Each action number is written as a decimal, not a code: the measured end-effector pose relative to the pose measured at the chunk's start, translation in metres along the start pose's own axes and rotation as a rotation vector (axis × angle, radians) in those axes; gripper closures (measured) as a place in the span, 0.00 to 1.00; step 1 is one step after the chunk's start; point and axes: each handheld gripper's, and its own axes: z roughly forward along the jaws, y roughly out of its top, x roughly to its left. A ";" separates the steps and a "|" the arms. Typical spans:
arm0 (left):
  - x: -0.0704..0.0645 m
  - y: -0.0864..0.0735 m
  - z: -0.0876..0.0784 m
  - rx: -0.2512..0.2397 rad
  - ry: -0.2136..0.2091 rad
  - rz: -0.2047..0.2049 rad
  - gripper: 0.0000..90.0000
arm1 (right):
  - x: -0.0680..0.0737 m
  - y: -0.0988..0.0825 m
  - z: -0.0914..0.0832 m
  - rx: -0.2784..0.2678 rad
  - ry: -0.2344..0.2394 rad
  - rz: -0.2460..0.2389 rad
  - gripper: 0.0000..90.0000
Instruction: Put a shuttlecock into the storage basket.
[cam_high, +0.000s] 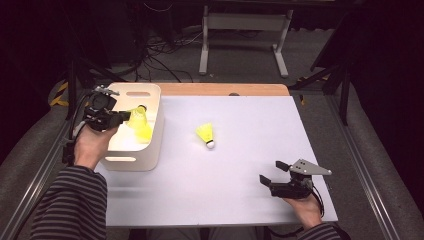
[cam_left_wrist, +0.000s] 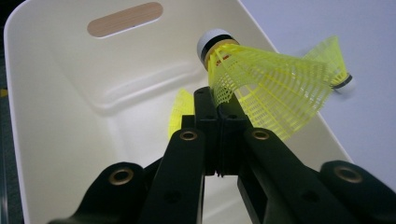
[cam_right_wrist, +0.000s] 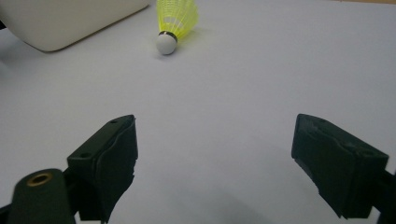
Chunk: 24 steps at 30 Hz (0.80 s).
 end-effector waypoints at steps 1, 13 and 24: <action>0.001 0.000 0.001 0.001 0.007 -0.001 0.99 | 0.000 0.000 0.000 -0.002 0.002 0.000 0.17; 0.011 -0.001 0.014 0.027 0.037 -0.034 0.99 | 0.000 0.000 0.001 0.007 0.006 -0.002 0.17; 0.017 -0.002 0.020 0.040 0.063 -0.048 0.99 | 0.000 0.000 0.001 0.004 0.005 0.003 0.17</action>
